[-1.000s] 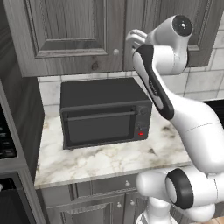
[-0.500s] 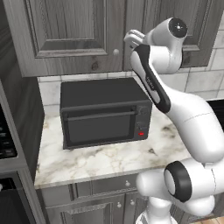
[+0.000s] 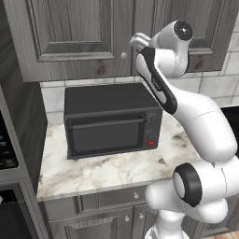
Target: Open the cabinet and move the ladle to the pot. Then close the cabinet.
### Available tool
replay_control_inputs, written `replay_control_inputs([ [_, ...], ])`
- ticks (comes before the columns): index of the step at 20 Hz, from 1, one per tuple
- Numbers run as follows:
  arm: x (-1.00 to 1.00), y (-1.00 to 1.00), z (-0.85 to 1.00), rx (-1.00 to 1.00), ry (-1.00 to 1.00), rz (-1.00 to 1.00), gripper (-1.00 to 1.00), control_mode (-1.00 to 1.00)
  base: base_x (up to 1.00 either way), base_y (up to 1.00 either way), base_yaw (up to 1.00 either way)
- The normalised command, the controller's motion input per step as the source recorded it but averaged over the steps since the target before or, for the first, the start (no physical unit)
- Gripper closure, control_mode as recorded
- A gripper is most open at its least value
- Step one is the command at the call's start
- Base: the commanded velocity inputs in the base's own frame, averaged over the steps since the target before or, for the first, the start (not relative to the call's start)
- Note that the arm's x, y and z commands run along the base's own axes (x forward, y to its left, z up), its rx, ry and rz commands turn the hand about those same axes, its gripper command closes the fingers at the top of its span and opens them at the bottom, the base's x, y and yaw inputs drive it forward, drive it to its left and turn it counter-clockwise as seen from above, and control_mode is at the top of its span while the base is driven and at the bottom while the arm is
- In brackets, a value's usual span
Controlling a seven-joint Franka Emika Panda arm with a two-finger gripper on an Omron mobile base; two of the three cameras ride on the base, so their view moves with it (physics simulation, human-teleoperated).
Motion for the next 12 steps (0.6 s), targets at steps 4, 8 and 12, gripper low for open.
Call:
replay_control_inputs([
  [4,0.25,0.03,-0.04,0.00,0.03,0.00,-1.00,-1.00,0.00,0.00,0.00],
  [8,0.32,0.04,-0.04,0.00,0.05,0.00,-1.00,-1.00,0.00,0.00,0.00],
  [12,0.33,0.05,-0.20,0.00,0.01,0.00,-1.00,-1.00,0.00,0.00,0.00],
])
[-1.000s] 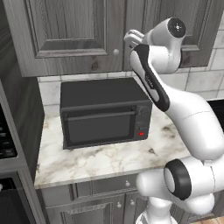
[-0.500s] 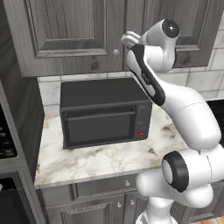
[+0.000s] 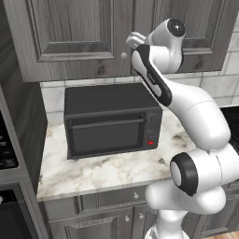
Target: Open the cabinet and move the ladle to the pot. Then close the cabinet.
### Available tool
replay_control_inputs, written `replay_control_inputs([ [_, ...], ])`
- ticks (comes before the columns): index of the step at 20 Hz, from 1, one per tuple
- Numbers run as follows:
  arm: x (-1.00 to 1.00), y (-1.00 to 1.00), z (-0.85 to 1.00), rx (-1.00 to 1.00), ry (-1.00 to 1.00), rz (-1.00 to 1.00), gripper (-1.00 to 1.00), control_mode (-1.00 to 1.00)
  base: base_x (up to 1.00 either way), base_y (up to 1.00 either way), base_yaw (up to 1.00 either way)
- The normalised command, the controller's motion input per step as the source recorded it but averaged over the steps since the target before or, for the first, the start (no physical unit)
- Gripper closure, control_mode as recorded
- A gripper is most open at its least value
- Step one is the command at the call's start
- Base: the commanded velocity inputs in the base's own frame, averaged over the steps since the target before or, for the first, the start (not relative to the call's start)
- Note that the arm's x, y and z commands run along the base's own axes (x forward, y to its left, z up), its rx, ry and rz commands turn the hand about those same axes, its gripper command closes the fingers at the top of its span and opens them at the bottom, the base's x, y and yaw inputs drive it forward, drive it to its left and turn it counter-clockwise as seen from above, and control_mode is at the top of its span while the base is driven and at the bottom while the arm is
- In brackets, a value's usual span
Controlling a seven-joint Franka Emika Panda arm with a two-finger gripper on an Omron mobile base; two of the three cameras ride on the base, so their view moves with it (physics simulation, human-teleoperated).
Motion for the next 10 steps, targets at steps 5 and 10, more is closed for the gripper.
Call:
replay_control_inputs([
  [5,0.32,0.08,-0.40,0.00,0.00,0.00,-1.00,-1.00,0.00,0.00,0.00],
  [10,0.29,0.12,-0.49,0.00,-0.01,0.00,1.00,-1.00,0.00,0.00,0.00],
])
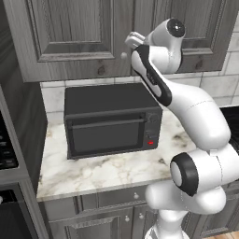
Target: Open the cabinet and move the ladle to the pot. Then close the cabinet.
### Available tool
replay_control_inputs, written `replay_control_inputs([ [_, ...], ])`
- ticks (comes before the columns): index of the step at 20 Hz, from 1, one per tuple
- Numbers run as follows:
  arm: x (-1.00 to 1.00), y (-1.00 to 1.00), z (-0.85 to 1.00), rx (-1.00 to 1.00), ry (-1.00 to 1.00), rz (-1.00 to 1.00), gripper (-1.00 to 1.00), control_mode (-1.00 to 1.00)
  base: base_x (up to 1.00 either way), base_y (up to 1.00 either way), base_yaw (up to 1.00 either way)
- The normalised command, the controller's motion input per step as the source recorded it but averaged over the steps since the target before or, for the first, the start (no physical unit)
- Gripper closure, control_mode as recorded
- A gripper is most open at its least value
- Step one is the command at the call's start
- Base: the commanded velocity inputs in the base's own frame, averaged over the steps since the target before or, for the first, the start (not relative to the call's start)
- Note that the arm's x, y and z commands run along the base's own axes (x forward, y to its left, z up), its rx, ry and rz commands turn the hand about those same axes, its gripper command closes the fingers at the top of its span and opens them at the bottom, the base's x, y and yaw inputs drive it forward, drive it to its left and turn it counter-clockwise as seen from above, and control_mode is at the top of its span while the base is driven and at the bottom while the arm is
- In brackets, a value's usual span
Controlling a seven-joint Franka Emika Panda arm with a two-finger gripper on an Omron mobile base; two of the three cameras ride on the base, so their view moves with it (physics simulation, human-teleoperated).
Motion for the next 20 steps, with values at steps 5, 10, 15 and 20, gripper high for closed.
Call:
replay_control_inputs([
  [5,0.04,0.01,-0.07,0.00,0.00,0.00,1.00,-1.00,0.00,0.00,0.00],
  [10,0.00,0.00,0.00,0.00,0.00,0.00,1.00,-1.00,0.00,0.00,0.00],
  [15,0.00,0.00,0.00,0.00,0.00,0.00,1.00,-1.00,0.00,0.00,0.00],
  [20,-0.11,-0.08,-0.02,0.00,0.00,0.00,1.00,-1.00,0.00,0.00,0.00],
])
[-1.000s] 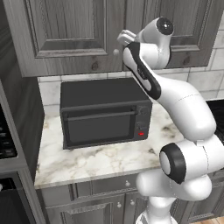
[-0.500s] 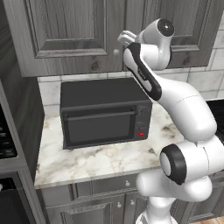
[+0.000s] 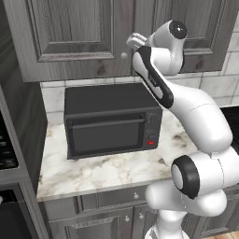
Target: Open the cabinet and move the ladle to the pot. Then close the cabinet.
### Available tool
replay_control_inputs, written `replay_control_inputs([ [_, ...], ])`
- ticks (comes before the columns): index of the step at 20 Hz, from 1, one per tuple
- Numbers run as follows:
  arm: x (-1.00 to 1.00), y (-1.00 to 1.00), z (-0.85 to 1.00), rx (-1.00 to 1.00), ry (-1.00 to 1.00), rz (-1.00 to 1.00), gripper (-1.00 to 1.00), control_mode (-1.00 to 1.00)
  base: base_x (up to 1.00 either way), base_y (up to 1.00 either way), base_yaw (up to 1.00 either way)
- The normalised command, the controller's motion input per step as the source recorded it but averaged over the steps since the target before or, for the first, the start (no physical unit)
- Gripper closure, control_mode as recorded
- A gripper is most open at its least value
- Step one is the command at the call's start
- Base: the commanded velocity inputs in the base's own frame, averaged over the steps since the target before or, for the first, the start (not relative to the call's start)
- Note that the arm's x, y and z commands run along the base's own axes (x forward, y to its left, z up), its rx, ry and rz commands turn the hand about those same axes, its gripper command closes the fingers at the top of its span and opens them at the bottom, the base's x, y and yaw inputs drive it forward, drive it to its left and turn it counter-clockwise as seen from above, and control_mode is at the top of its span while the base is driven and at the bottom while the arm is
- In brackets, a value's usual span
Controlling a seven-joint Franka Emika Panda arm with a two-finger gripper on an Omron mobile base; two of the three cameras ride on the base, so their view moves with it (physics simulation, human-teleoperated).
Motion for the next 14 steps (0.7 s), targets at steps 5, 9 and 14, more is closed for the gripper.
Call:
replay_control_inputs([
  [5,-0.41,-0.24,0.00,0.00,-0.02,0.00,1.00,-1.00,0.00,0.00,0.00],
  [9,-0.44,-0.22,0.00,0.00,0.00,0.00,1.00,-1.00,0.00,0.00,0.00],
  [14,-0.46,-0.21,0.10,0.00,0.00,0.00,1.00,-1.00,0.00,0.00,0.00],
])
